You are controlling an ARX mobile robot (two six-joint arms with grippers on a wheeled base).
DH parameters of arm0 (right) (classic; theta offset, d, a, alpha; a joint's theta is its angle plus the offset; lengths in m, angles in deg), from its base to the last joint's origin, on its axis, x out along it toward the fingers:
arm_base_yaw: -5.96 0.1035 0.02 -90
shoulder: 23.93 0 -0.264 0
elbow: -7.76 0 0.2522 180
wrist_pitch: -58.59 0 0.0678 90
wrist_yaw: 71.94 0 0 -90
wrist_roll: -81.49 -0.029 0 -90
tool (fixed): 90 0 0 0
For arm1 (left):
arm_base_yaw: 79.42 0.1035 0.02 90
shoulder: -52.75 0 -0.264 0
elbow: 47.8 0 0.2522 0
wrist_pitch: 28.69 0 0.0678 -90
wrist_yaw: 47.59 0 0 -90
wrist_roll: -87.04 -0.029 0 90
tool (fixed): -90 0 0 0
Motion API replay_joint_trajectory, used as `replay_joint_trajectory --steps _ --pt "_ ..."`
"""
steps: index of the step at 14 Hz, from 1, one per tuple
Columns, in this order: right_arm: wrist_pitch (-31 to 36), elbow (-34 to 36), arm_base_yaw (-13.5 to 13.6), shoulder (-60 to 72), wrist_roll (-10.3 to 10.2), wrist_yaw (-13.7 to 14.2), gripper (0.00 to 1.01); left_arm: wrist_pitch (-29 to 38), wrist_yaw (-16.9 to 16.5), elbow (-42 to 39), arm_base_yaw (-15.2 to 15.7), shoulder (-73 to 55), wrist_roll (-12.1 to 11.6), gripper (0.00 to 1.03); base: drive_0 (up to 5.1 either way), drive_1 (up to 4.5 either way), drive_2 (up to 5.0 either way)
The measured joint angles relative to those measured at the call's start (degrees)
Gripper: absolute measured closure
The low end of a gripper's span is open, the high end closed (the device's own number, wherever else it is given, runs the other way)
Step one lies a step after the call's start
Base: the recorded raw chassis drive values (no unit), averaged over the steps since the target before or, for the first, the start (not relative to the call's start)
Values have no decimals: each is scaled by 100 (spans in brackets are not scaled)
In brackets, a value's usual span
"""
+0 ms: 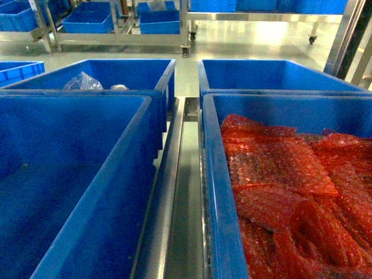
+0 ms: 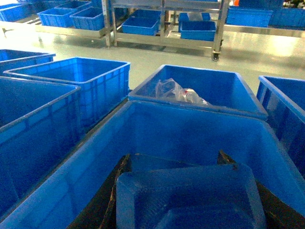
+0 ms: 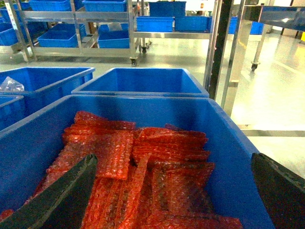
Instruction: Pick blue part to blue bin on bottom shelf
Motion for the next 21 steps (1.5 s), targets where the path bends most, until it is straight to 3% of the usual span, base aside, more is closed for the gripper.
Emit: replay_joint_trajectory --steps 21 --pt "0 0 0 0 0 0 3 0 -2 0 0 0 0 59 0 0 0"
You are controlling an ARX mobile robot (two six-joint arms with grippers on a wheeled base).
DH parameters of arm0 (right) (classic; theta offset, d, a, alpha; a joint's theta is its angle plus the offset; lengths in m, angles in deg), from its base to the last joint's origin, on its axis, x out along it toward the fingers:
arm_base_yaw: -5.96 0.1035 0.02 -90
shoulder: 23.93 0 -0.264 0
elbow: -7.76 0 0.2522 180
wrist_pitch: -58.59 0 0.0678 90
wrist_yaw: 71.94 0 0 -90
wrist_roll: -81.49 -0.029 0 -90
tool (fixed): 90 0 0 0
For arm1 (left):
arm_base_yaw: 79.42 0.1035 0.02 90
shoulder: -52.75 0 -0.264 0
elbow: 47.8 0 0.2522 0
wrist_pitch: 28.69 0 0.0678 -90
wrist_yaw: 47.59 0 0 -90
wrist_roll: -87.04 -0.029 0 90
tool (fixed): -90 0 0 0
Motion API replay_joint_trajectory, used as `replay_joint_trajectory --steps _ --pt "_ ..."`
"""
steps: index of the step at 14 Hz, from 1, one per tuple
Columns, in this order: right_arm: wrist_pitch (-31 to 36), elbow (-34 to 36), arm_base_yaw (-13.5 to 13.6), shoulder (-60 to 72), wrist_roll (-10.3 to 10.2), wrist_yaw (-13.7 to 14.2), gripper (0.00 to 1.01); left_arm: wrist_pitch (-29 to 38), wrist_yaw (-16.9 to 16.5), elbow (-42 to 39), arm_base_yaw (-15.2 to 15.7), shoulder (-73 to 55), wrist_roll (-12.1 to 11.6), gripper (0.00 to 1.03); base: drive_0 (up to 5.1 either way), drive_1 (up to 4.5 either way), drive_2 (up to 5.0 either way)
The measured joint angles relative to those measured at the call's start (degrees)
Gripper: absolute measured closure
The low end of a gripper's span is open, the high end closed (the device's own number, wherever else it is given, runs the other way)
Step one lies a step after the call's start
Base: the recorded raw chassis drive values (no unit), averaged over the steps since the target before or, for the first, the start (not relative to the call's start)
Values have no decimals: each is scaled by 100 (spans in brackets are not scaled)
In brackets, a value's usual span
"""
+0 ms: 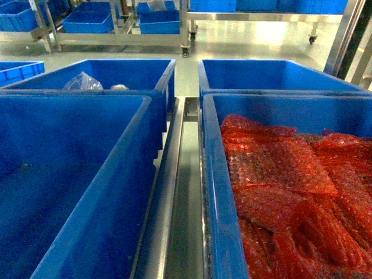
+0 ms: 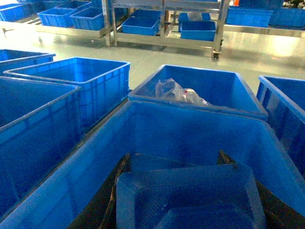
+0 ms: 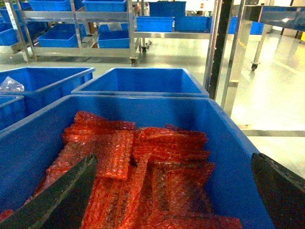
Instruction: Pick blue part to blue bin on bottom shelf
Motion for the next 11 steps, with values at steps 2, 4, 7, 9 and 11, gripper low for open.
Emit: replay_joint_trajectory --steps 2,4,7,9,11 --pt "0 0 0 0 0 0 3 2 0 0 0 0 0 59 0 0 0" --pt "0 0 0 0 0 0 3 271 -979 391 20 -1147 179 59 0 0 0" --pt "-2 0 0 0 0 0 3 656 -1233 468 210 -1825 83 3 0 0 0" --pt "-2 0 0 0 0 0 3 531 -1137 468 197 -1611 61 5 0 0 0" --pt "-2 0 0 0 0 0 3 378 -1071 468 210 -1379 68 5 0 0 0"
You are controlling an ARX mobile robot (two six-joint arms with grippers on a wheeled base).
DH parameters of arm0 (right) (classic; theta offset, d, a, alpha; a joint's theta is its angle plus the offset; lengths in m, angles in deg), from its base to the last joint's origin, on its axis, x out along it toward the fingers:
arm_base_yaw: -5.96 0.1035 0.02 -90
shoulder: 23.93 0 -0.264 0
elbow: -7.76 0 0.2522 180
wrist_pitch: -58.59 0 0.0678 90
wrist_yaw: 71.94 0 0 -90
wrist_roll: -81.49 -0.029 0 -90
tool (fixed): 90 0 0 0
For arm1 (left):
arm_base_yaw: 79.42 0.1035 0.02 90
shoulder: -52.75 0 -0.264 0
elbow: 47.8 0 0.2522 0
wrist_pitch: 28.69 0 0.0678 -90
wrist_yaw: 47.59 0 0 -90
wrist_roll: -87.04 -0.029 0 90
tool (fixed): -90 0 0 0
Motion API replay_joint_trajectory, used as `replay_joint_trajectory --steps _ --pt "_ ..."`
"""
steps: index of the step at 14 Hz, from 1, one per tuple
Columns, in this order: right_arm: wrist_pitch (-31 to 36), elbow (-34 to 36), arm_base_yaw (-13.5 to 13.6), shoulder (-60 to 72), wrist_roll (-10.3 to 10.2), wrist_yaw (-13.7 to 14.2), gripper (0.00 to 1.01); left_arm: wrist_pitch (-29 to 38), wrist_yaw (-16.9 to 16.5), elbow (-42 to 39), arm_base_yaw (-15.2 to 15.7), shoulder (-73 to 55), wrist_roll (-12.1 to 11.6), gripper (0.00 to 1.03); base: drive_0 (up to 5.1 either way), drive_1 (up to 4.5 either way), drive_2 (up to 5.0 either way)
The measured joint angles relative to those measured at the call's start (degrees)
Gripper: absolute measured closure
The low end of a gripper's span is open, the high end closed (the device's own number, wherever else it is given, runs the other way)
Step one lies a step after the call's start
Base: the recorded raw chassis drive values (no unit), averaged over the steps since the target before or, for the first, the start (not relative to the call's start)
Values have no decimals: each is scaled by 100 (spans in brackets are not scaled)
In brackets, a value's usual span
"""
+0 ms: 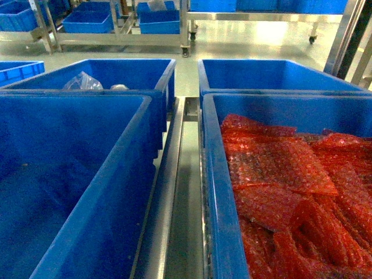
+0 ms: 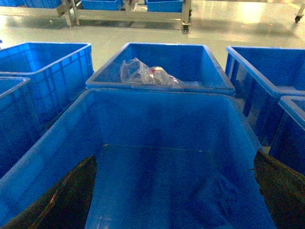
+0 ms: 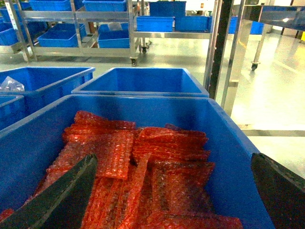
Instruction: Pick blue part to blue bin on bottom shelf
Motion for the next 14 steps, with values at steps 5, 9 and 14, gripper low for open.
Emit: replay_joint_trajectory --steps 5,9,14 --pt "0 0 0 0 0 0 3 -46 116 0 83 400 87 5 0 0 0" --pt "0 0 0 0 0 0 3 -79 109 0 90 407 105 5 0 0 0" --pt "0 0 0 0 0 0 3 817 -1615 -999 1099 1220 -520 61 0 0 0"
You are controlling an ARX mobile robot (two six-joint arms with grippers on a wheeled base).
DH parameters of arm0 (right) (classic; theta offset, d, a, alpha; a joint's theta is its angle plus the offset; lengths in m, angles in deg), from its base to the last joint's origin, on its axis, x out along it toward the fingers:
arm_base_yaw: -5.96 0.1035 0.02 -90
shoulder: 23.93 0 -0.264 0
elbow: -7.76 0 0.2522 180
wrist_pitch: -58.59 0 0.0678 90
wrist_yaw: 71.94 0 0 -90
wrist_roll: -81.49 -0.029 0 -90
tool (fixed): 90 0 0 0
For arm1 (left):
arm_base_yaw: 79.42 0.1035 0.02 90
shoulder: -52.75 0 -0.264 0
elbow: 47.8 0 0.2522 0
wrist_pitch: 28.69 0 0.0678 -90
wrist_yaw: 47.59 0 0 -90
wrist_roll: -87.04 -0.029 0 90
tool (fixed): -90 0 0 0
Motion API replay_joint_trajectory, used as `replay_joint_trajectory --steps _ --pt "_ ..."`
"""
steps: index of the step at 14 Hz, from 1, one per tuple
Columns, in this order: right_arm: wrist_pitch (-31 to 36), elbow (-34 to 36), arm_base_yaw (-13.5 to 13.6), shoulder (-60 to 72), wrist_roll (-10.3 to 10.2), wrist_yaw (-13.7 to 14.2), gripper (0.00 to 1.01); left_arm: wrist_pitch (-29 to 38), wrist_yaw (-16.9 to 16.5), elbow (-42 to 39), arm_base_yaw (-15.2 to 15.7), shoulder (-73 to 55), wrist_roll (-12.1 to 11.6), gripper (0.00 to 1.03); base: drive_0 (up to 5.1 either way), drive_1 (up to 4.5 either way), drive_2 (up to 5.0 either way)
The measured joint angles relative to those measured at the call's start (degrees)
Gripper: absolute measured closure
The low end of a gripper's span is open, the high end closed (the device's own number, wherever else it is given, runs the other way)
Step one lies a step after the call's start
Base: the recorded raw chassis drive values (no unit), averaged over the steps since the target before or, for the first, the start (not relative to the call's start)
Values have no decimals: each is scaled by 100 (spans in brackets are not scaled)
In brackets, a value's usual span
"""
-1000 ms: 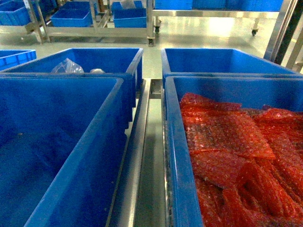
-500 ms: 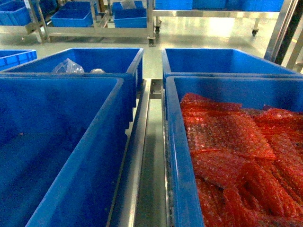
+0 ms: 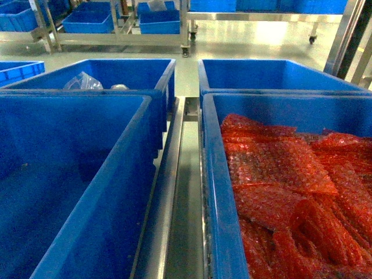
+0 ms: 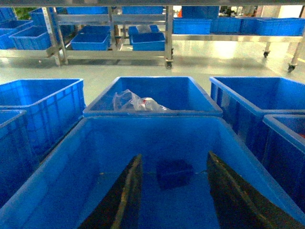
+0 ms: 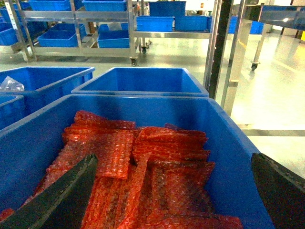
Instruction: Pick blue part to blue bin on bottom shelf
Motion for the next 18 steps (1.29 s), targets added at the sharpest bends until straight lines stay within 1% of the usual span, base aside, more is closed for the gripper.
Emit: replay_joint_trajectory --steps 2,3,4,5,6,11,12,13,18 --pt "0 0 0 0 0 0 3 -83 -271 -260 267 306 -4 87 0 0 0" --pt "0 0 0 0 0 0 3 -111 -391 -343 387 433 -2 101 0 0 0" --pt "0 0 0 0 0 0 3 -184 -887 -422 782 584 -22 101 0 0 0" --pt "0 0 0 0 0 2 3 -234 -1008 -509 1128 719 -22 101 0 0 0" --pt "2 0 0 0 0 -2 3 -269 -1095 -562 1093 811 -26 101 0 0 0" --pt "0 0 0 0 0 0 3 -531 -1110 -756 1075 1270 -26 101 0 0 0" --pt "0 0 0 0 -2 0 3 -1228 -1113 -881 1075 1902 -26 101 0 0 0" --pt "-9 0 0 0 -2 -2 3 -1344 -1106 -933 1075 2251 -44 101 0 0 0" --pt "2 0 0 0 -2 0 3 -1353 -1108 -933 1075 2251 -44 101 0 0 0"
